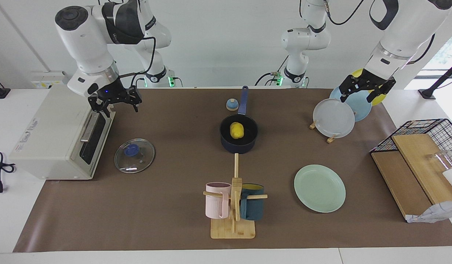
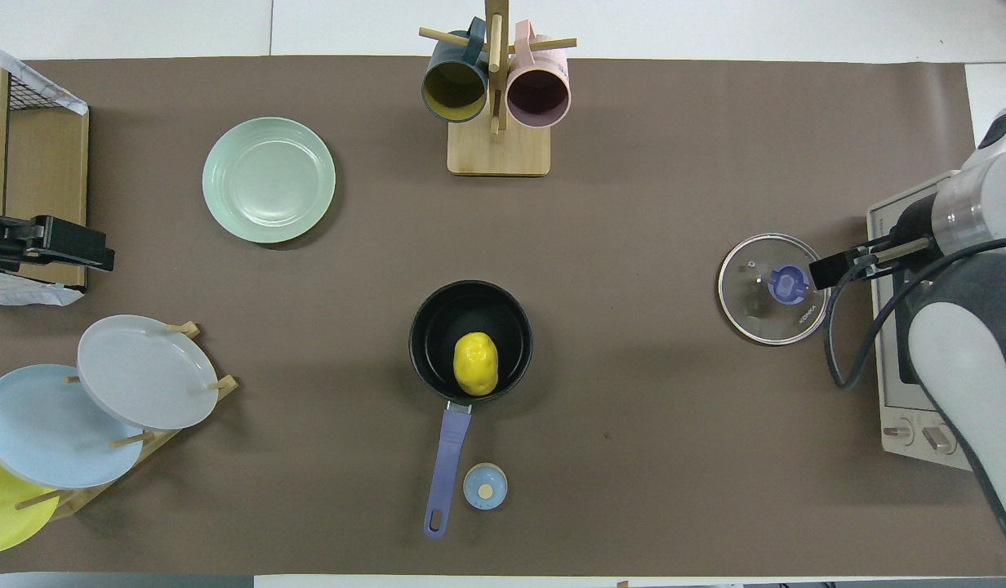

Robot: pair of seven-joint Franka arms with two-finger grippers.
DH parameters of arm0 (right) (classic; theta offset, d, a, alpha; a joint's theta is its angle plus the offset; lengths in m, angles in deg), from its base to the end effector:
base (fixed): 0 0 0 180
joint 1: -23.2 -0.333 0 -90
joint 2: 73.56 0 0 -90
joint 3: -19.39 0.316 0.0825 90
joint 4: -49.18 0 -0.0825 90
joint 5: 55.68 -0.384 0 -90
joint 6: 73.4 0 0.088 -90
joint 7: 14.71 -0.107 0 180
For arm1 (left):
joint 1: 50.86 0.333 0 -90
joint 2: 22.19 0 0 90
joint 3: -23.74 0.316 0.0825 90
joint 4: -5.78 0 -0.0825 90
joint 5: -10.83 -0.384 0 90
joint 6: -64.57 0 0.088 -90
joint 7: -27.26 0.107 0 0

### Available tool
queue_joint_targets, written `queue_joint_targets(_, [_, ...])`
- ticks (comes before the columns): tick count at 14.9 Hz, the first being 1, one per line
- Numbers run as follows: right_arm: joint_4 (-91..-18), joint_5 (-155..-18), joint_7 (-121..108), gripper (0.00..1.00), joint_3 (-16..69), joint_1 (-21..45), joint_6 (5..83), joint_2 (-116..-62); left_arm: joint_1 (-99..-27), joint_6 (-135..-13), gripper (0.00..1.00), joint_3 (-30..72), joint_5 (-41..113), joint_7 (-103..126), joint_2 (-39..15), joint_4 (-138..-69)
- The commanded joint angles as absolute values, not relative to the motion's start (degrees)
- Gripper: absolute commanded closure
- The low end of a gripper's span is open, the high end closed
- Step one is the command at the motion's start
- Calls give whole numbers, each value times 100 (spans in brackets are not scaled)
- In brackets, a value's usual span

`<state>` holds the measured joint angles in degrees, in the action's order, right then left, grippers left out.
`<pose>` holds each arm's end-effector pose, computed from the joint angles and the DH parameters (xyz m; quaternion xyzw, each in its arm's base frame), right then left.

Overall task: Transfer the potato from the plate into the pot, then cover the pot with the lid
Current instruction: 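Reach the right gripper to the purple knob of the glass lid, then grasp the lid knob with the right gripper and lift the lid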

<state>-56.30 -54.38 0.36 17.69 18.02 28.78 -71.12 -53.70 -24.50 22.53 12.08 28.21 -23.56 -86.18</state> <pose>0.5472 0.0311 0.5377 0.9864 0.1636 -0.0085 0.0096 0.5433 -0.0410 0.6201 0.9989 -0.0436 -0.0135 0.0103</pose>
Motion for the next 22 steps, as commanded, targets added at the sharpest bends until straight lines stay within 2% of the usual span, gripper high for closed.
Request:
queue_joint_targets(1, [-5963,-5515,735,0,1763,1854,3529,-7372,-5464,-2412,0,2321,1118,2743,-2509,-8747])
queue_joint_targets(4, [-6559,-5515,797,0,1754,2020,4802,-7856,-5456,-2412,0,2321,1118,2743,-2509,-8747])
queue_joint_targets(7, [-7368,-5515,885,0,1754,2065,5674,-7787,-5438,-2412,0,2321,1118,2743,-2509,-8747])
queue_joint_targets(13, [-7747,-5515,1200,0,1754,2285,6124,-8059,-5412,-2394,0,2330,1100,2752,-2509,-8738])
queue_joint_targets(17, [-7712,-5515,1088,0,1754,2399,6177,-8253,-5403,-2403,0,2321,1100,2752,-2553,-8756])
queue_joint_targets(22, [-7563,-5515,771,8,1789,2233,6064,-8279,-5394,-2411,0,2321,1100,2787,-2544,-8756])
